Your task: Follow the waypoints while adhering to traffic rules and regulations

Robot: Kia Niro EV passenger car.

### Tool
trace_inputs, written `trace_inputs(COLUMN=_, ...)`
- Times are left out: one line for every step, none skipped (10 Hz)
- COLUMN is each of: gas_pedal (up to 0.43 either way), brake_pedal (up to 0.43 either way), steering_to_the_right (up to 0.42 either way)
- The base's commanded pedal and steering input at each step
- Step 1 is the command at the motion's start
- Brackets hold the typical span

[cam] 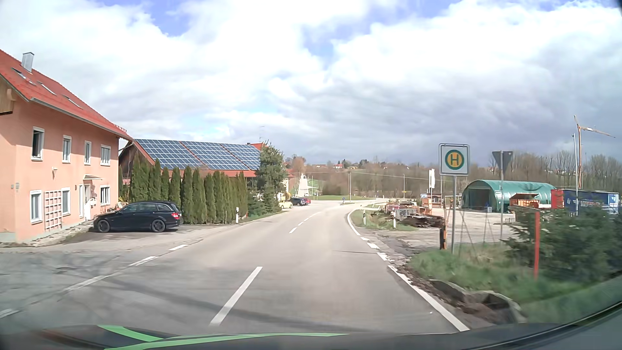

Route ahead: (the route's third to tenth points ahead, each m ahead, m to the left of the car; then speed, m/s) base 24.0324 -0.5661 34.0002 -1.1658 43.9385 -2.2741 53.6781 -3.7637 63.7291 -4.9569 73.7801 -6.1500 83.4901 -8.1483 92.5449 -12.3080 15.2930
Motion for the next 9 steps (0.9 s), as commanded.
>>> trace_inputs(gas_pedal=0.0, brake_pedal=0.159, steering_to_the_right=0.01)
trace_inputs(gas_pedal=0.0, brake_pedal=0.159, steering_to_the_right=0.011)
trace_inputs(gas_pedal=0.0, brake_pedal=0.159, steering_to_the_right=0.012)
trace_inputs(gas_pedal=0.0, brake_pedal=0.152, steering_to_the_right=0.012)
trace_inputs(gas_pedal=0.0, brake_pedal=0.152, steering_to_the_right=0.012)
trace_inputs(gas_pedal=0.0, brake_pedal=0.152, steering_to_the_right=0.012)
trace_inputs(gas_pedal=0.0, brake_pedal=0.152, steering_to_the_right=0.012)
trace_inputs(gas_pedal=0.0, brake_pedal=0.152, steering_to_the_right=0.013)
trace_inputs(gas_pedal=0.0, brake_pedal=0.152, steering_to_the_right=0.013)
